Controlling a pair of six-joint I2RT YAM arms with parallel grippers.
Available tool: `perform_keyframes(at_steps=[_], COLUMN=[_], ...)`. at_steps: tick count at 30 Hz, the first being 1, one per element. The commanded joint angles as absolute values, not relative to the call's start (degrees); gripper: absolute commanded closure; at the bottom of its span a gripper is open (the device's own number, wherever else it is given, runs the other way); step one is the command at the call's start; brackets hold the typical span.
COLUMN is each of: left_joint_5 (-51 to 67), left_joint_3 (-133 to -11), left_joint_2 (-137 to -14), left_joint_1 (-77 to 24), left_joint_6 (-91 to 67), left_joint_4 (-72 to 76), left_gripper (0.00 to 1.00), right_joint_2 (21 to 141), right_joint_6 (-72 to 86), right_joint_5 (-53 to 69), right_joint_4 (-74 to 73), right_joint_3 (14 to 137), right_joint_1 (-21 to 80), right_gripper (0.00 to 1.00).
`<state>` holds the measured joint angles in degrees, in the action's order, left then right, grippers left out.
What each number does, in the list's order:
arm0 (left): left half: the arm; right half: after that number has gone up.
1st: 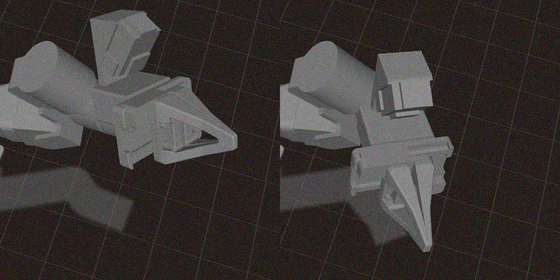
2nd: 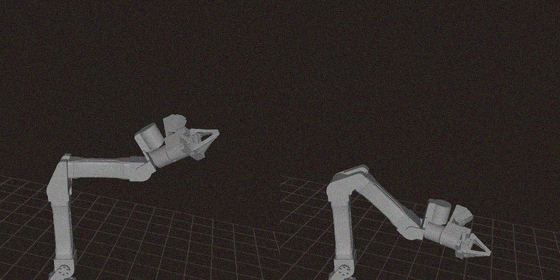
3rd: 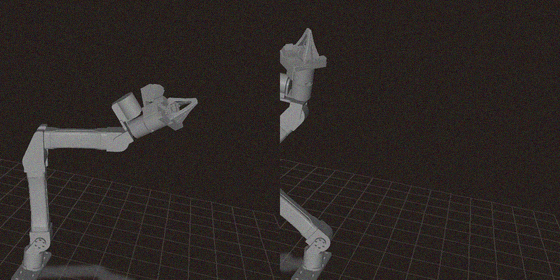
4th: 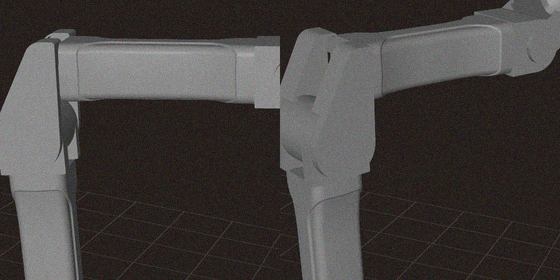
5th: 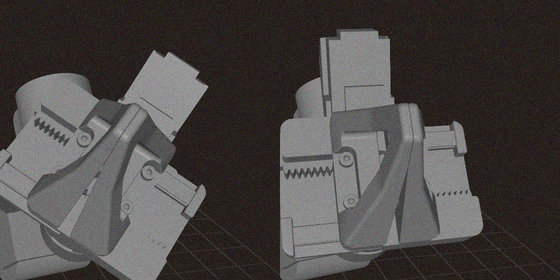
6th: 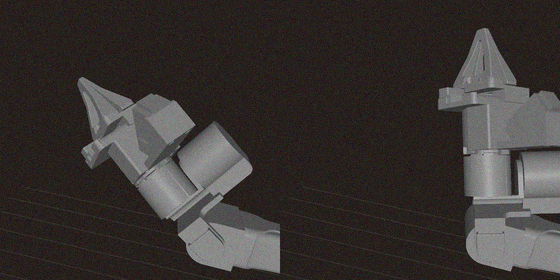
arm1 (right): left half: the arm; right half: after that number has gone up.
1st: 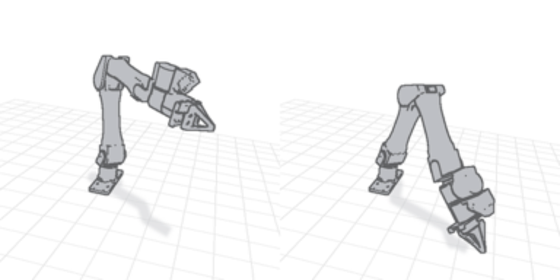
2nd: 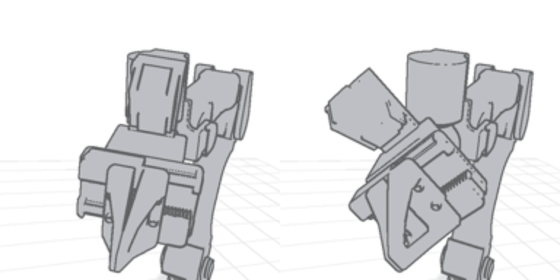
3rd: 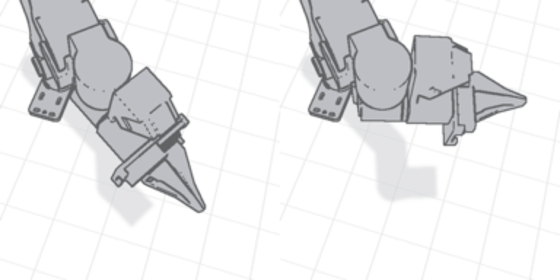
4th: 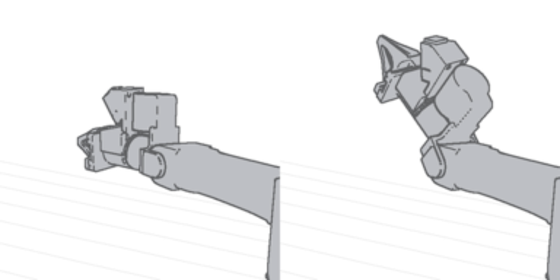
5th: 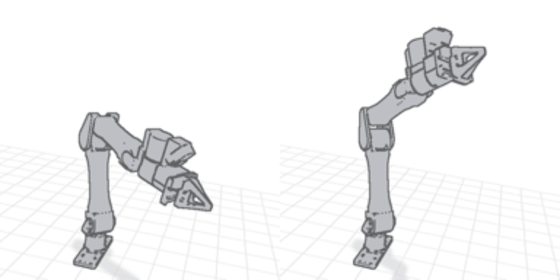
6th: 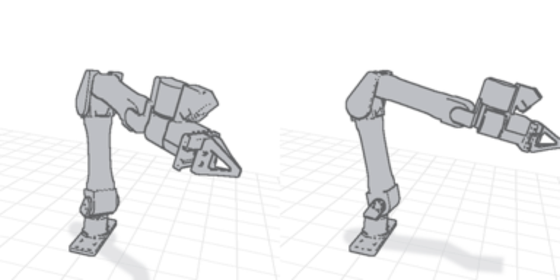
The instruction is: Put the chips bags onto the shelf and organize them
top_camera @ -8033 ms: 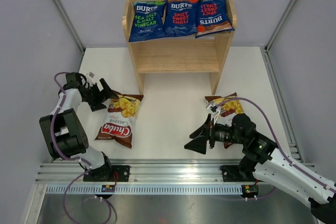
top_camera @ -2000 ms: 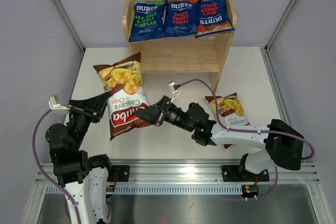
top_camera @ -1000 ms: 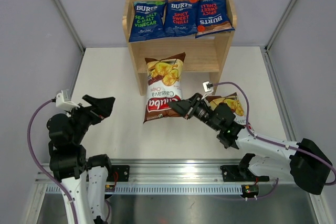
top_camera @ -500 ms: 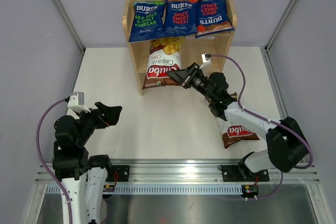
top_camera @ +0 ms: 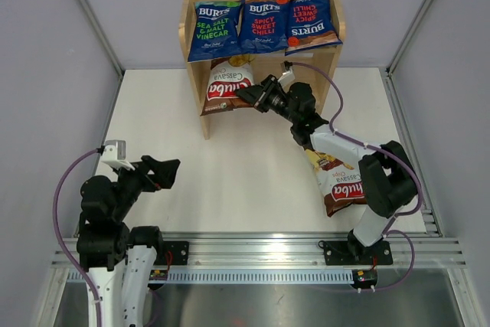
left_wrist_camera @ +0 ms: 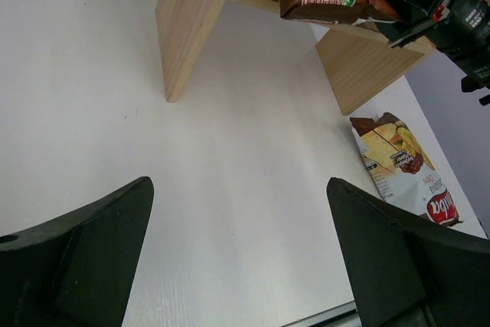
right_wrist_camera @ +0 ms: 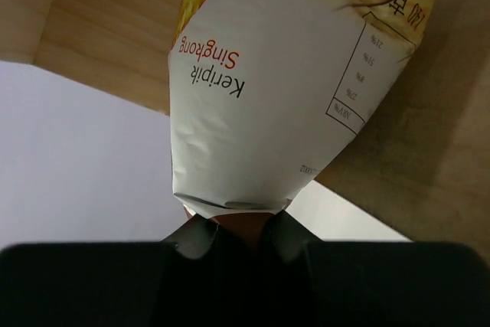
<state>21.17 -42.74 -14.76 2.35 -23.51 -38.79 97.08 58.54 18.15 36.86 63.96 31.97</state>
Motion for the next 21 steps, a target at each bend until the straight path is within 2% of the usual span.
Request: perform_keyframes(at_steps=[1,12,15,19,21], left_joint_5=[20.4,20.3,20.3,20.6,20.7], left_joint_3=[-42.6,-42.4,-42.2,-42.2,-42.2], left_joint_2=[-14.1,-13.2,-12.8,-12.9,-13.0], left_joint_1=[1.7,0.4,0.4,0.4,0.4], left_joint_6=[-22.1,-22.1,-22.1,-22.1,-22.1], left_joint_4=[-35.6,-35.6,-35.5,-35.4,-35.4], left_gripper=[0.01,0.01,0.01,0.01,0.01], right_joint_2=[99.3,105.6,105.2,102.9,101.8], right_joint_6=[59.7,59.4,60.6,61.8,61.8], right_joint_5=[21.1,20.8,20.0,17.1,15.6], right_joint_4=[39.5,32.1,33.2,32.4,29.6], right_joint_3=[70.5,78.1,76.6,73.7,73.5], right_joint_1=[31.4,31.2,31.2,31.3,31.3], right_gripper=[0.82,0.73,0.64,0.42,0.38])
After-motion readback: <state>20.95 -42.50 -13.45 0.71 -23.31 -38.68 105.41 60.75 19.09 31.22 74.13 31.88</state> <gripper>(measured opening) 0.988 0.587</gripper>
